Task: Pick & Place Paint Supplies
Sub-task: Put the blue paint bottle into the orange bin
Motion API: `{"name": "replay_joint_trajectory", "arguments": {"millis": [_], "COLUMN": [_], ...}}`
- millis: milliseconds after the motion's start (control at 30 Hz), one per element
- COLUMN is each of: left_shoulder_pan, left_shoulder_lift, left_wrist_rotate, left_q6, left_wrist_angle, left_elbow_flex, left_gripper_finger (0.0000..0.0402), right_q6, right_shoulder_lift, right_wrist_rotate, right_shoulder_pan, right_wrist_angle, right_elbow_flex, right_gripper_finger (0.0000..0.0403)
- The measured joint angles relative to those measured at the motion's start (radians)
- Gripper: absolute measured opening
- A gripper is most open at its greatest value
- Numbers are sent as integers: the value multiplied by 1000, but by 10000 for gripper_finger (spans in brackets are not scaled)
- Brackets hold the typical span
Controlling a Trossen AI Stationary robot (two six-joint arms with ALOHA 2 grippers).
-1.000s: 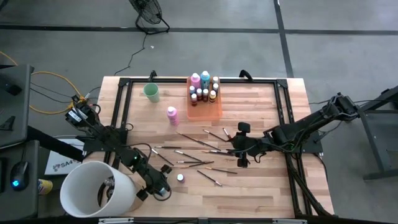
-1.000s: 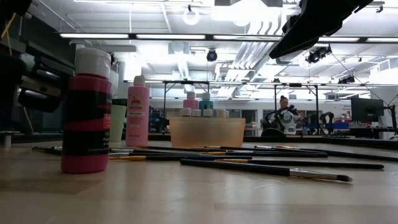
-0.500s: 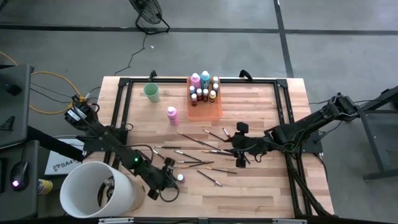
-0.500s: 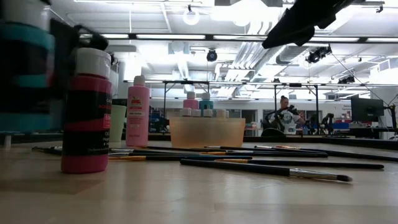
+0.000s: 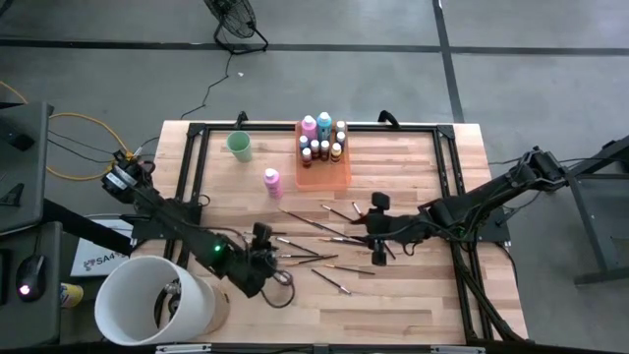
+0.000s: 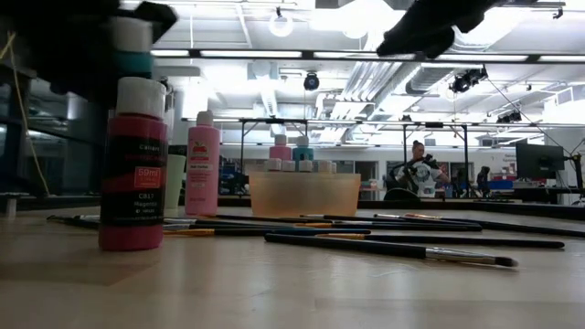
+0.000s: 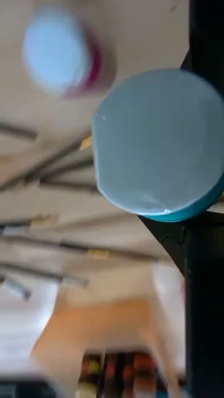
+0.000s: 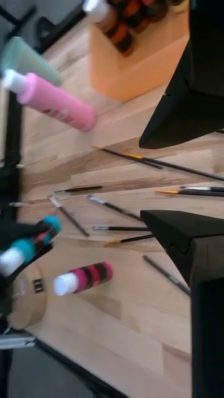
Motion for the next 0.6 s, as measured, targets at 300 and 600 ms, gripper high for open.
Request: {"name": "replay_joint_trajectory", "arguments": {"millis": [300, 600], "left_shoulder_pan": [207, 374], "left_shoulder_lift": [0, 0], "left_wrist_rotate": [-8, 189], "left_q6": [253, 265], "left_wrist_angle": [252, 441], "left_elbow_flex": [2, 3], "left_gripper_finger": [128, 129], "right_q6": [-240, -353], "right_shoulder_lift": [126, 276], "right_wrist_rotate": [-139, -108], "right_shoulder_pan": [-16, -67], "right_wrist_angle": [331, 613], "right_elbow_flex": [0, 0], "right_gripper_finger": [165, 165]}}
